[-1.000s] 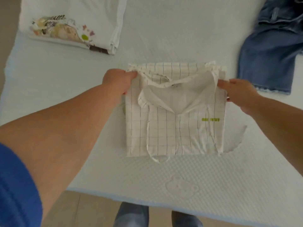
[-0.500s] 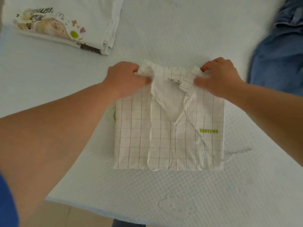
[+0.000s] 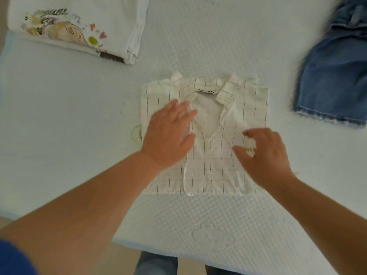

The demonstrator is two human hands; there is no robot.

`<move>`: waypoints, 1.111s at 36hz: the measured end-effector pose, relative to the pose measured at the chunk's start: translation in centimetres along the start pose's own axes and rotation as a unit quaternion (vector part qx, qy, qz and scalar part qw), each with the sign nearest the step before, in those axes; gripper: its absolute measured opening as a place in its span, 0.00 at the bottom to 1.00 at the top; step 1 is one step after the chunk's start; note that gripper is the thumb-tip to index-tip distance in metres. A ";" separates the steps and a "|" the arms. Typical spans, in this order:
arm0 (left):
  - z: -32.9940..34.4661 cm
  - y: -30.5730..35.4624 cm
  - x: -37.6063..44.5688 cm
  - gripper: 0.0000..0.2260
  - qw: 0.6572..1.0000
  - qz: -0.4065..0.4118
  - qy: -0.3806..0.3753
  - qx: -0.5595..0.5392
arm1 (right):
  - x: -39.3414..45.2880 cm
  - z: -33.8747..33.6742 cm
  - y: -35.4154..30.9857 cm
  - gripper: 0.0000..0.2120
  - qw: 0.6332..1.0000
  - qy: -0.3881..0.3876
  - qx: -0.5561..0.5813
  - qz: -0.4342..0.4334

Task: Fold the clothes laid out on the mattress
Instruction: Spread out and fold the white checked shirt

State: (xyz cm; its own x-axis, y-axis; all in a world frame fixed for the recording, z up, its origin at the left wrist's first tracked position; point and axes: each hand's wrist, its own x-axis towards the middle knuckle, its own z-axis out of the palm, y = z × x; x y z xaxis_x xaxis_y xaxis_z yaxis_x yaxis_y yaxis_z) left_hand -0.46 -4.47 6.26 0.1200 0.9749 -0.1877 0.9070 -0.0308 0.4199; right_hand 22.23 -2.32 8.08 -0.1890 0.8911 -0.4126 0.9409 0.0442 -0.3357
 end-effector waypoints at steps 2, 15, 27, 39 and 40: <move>1.4 -0.2 -1.1 0.27 0.992 -0.005 -0.114 0.050 | -1.2 0.7 0.5 0.22 0.997 -0.062 -0.047 0.010; 0.1 3.0 -6.4 0.23 0.982 -0.179 -0.007 -0.058 | -2.7 -0.7 -3.6 0.07 0.980 -0.112 0.147 0.069; 2.0 5.4 -7.4 0.09 0.919 -0.320 -0.110 -0.204 | -2.9 1.6 -7.6 0.15 0.838 -0.160 0.471 0.226; -4.4 7.0 -4.6 0.06 0.604 -0.424 -0.055 -0.672 | -5.8 1.4 -3.8 0.14 0.938 -0.150 0.287 0.121; -4.4 7.3 -3.9 0.07 0.628 -0.407 -0.058 -0.661 | -5.8 1.4 -3.4 0.14 0.941 -0.139 0.282 0.121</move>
State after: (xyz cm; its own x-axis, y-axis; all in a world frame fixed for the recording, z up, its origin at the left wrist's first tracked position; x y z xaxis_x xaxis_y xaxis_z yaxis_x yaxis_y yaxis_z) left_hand 3.93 -7.59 13.94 -0.0681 0.5249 -0.8485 -0.4300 0.7519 0.4997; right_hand 19.77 -8.27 10.41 -0.1275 0.6880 -0.7144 0.6817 -0.4624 -0.5669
